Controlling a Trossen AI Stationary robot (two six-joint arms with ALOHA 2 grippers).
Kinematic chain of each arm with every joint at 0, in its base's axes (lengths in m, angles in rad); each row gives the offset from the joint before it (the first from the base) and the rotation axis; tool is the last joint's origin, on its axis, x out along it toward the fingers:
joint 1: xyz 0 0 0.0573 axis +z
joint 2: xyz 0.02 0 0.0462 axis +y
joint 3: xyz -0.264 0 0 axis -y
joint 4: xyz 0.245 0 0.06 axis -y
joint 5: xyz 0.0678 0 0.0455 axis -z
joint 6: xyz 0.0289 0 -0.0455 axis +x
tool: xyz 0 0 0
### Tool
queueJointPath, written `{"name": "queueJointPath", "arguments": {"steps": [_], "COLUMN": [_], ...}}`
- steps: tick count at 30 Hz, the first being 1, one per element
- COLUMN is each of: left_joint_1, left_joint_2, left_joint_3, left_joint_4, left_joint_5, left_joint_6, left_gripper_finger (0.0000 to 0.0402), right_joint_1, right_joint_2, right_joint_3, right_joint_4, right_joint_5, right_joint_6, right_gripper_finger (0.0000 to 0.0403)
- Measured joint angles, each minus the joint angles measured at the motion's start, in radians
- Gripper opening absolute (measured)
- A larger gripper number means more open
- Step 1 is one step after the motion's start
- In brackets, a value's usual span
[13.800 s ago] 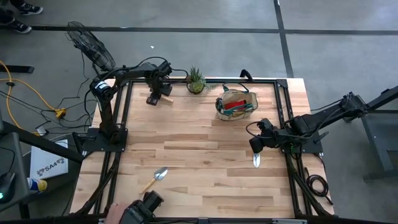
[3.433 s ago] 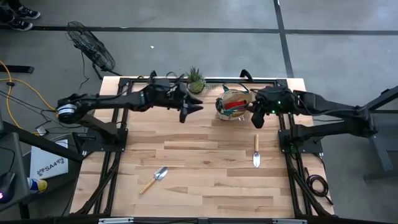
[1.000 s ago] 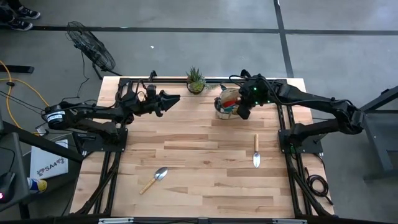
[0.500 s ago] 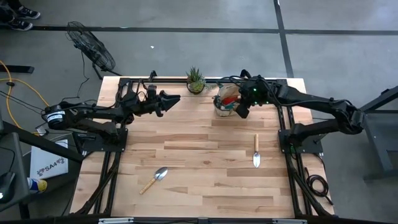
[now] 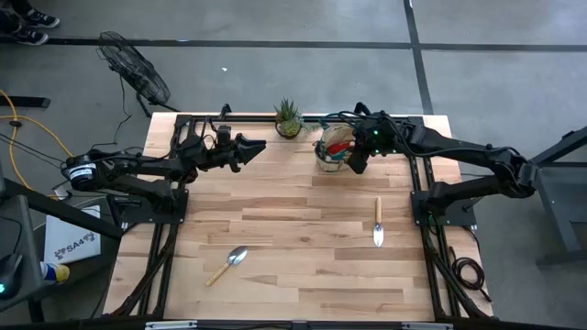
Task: Pick & Place Garden tools in Gardening bag
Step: Put the light brown hand rake into the light brown gardening bag
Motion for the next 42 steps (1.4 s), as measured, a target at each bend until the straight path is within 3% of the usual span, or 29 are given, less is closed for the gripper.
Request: {"name": "queueJointPath", "arguments": {"steps": [19,24,31,42], "left_joint_1": [0.0,0.0,0.0,0.0], "left_joint_2": [0.0,0.0,0.0,0.0], "left_joint_3": [0.0,0.0,0.0,0.0], "left_joint_4": [0.0,0.0,-0.002,-0.012], "left_joint_5": [0.009,0.009,0.009,0.01], "left_joint_6": [0.0,-0.002,-0.007,-0.008], "left_gripper_finger": [0.0145,0.0145,0.0145,0.0145], "right_joint_1": [0.0,0.0,0.0,0.078], "right_joint_2": [-0.101,-0.145,-0.172,-0.156], "right_joint_3": [0.0,0.0,0.0,0.001], "right_joint_4": [-0.015,-0.015,-0.015,0.124], "right_joint_5": [-0.004,0.001,-0.008,-0.171], "right_joint_6": [0.131,0.174,0.174,0.174], "right_gripper_finger": [0.0118,0.0092,0.0009,0.0002]}}
